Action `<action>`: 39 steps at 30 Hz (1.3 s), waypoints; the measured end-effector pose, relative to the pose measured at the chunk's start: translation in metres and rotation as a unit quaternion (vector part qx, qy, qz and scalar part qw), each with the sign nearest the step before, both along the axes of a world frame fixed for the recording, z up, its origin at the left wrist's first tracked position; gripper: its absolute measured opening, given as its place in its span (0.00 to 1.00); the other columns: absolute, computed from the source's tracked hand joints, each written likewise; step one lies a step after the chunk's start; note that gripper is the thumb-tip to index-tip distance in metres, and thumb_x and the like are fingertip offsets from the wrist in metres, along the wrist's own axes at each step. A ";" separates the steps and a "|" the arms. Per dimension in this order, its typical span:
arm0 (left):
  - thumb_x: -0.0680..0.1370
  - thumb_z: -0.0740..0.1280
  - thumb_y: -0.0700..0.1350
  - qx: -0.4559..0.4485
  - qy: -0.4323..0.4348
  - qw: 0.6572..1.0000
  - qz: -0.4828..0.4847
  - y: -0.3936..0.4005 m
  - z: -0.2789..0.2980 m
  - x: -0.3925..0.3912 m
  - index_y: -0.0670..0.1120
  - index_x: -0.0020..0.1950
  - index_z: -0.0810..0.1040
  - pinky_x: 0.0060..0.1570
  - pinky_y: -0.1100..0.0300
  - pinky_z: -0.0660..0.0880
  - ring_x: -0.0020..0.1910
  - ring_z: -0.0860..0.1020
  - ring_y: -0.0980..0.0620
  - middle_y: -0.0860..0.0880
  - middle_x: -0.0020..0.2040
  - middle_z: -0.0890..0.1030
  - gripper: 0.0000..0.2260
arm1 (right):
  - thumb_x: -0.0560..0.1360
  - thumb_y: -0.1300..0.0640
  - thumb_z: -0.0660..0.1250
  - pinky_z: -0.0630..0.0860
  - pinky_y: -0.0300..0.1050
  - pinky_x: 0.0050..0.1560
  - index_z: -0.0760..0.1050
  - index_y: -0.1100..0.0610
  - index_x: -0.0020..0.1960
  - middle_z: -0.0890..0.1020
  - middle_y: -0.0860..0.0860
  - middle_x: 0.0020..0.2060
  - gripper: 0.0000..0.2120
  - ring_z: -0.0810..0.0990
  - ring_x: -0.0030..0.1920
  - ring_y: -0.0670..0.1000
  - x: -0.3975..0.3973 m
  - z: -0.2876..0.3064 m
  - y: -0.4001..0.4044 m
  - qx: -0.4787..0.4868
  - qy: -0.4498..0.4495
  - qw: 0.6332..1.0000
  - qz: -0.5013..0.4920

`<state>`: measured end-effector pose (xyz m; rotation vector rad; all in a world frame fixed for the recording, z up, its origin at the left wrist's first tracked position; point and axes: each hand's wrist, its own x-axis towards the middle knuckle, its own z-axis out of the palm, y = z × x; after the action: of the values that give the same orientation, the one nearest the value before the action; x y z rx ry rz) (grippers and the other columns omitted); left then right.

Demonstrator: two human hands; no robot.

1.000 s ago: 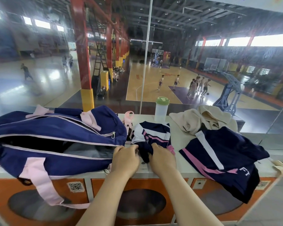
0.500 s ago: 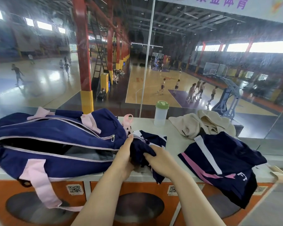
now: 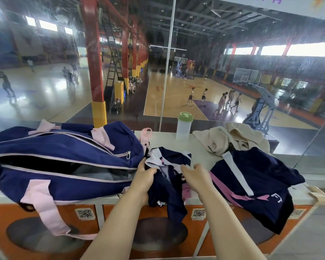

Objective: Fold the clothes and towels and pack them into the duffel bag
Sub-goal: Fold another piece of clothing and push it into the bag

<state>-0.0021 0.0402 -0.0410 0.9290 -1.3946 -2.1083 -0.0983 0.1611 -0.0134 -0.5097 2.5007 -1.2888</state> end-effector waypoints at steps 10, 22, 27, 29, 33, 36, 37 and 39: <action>0.78 0.57 0.32 -0.038 0.018 0.999 -0.011 0.008 0.006 0.001 0.55 0.74 0.67 0.42 0.58 0.78 0.53 0.80 0.47 0.45 0.63 0.78 0.28 | 0.64 0.48 0.71 0.77 0.48 0.43 0.78 0.65 0.52 0.83 0.62 0.46 0.24 0.83 0.48 0.60 0.002 -0.015 -0.024 -0.067 -0.146 0.987 -0.012; 0.82 0.46 0.54 0.165 0.133 0.977 -0.034 0.008 0.016 0.007 0.44 0.64 0.78 0.52 0.52 0.74 0.59 0.77 0.44 0.41 0.60 0.80 0.25 | 0.71 0.37 0.66 0.67 0.41 0.34 0.71 0.58 0.43 0.76 0.49 0.35 0.22 0.75 0.37 0.49 0.028 0.003 -0.026 -0.017 0.028 0.993 0.115; 0.82 0.45 0.54 0.146 0.120 0.981 -0.043 0.006 0.019 0.010 0.42 0.62 0.80 0.54 0.53 0.74 0.58 0.78 0.45 0.41 0.58 0.82 0.27 | 0.74 0.49 0.67 0.64 0.38 0.31 0.69 0.57 0.41 0.74 0.49 0.35 0.12 0.73 0.35 0.46 0.031 0.004 -0.028 -0.003 0.059 0.991 0.116; 0.82 0.46 0.53 0.111 0.113 0.985 -0.066 0.011 0.023 0.012 0.44 0.59 0.81 0.45 0.57 0.75 0.51 0.81 0.50 0.46 0.49 0.85 0.26 | 0.76 0.56 0.64 0.62 0.38 0.29 0.66 0.55 0.37 0.73 0.49 0.33 0.10 0.71 0.33 0.46 0.030 0.004 -0.028 -0.004 0.074 0.991 0.115; 0.83 0.52 0.47 -0.041 0.050 0.995 -0.069 0.015 0.039 0.018 0.50 0.62 0.77 0.48 0.64 0.73 0.51 0.77 0.62 0.55 0.55 0.79 0.16 | 0.76 0.60 0.61 0.60 0.42 0.29 0.62 0.54 0.34 0.71 0.50 0.30 0.13 0.69 0.31 0.48 0.030 0.009 -0.027 -0.011 0.106 0.988 0.108; 0.81 0.58 0.44 -0.267 -0.043 0.961 -0.051 -0.003 0.045 0.037 0.53 0.67 0.73 0.60 0.62 0.71 0.59 0.75 0.58 0.54 0.62 0.77 0.16 | 0.76 0.61 0.60 0.59 0.43 0.30 0.61 0.54 0.34 0.69 0.50 0.30 0.13 0.67 0.31 0.49 0.033 0.018 -0.029 -0.023 0.123 0.987 0.105; 0.80 0.59 0.43 -0.326 -0.061 0.943 -0.037 -0.011 0.047 0.048 0.53 0.67 0.73 0.56 0.66 0.71 0.56 0.75 0.59 0.55 0.60 0.77 0.16 | 0.76 0.61 0.59 0.59 0.43 0.30 0.60 0.54 0.34 0.69 0.50 0.30 0.14 0.67 0.31 0.49 0.036 0.022 -0.031 -0.031 0.129 0.985 0.108; 0.80 0.61 0.41 -0.410 -0.090 0.907 -0.012 -0.029 0.050 0.073 0.52 0.67 0.72 0.52 0.68 0.70 0.55 0.75 0.60 0.55 0.60 0.77 0.16 | 0.76 0.61 0.59 0.58 0.44 0.30 0.60 0.54 0.34 0.68 0.50 0.29 0.14 0.66 0.30 0.50 0.047 0.030 -0.038 -0.043 0.139 0.982 0.121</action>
<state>0.0709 0.0112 0.0095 0.7398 -2.1264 -1.2240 -0.0517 0.1229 0.0162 -1.0446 2.5041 -1.3111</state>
